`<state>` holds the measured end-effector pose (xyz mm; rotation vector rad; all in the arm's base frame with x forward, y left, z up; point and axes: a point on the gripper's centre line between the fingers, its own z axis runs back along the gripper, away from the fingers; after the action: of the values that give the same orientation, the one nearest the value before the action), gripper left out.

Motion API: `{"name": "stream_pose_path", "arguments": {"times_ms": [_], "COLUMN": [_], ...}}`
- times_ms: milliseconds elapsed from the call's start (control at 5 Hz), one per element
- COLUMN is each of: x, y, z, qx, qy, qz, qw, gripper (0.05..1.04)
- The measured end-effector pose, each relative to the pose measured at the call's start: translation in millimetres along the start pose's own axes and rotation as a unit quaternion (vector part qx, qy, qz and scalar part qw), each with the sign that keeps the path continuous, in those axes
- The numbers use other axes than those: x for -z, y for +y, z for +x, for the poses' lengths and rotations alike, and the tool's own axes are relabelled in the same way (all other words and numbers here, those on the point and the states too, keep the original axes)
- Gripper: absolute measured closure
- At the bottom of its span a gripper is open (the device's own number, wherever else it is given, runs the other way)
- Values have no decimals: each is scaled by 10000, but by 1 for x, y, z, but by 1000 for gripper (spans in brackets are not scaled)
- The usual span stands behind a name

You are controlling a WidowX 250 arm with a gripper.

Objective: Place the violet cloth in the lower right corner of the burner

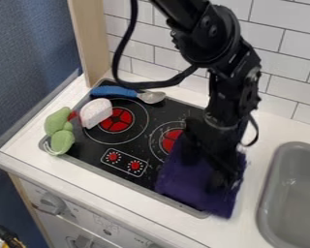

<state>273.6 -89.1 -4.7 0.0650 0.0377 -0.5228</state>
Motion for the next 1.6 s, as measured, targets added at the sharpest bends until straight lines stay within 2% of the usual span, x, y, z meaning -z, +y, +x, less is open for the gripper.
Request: {"name": "stream_pose_path", "arguments": {"times_ms": [200,400,600,800,1000,1200,1400,1600], "x": [0,-8,-14,-17,-27,-45,-66,-77], "y": [-12,-24,-20,-18,-14,-6,1,10], "z": [-12,-19,-24,-25,-21,-20,-15,-9], "qx": [96,293,287,294,324,191,115,79], "qy": [112,163,248,263,102,-168,-519,-709], "qz": [-2,173,402,440,497,517,334,223], "qw": [9999,9993,9985,9983,9982,9983,9980,9972], "gripper": [85,85,85,85,84,85,84,85]}}
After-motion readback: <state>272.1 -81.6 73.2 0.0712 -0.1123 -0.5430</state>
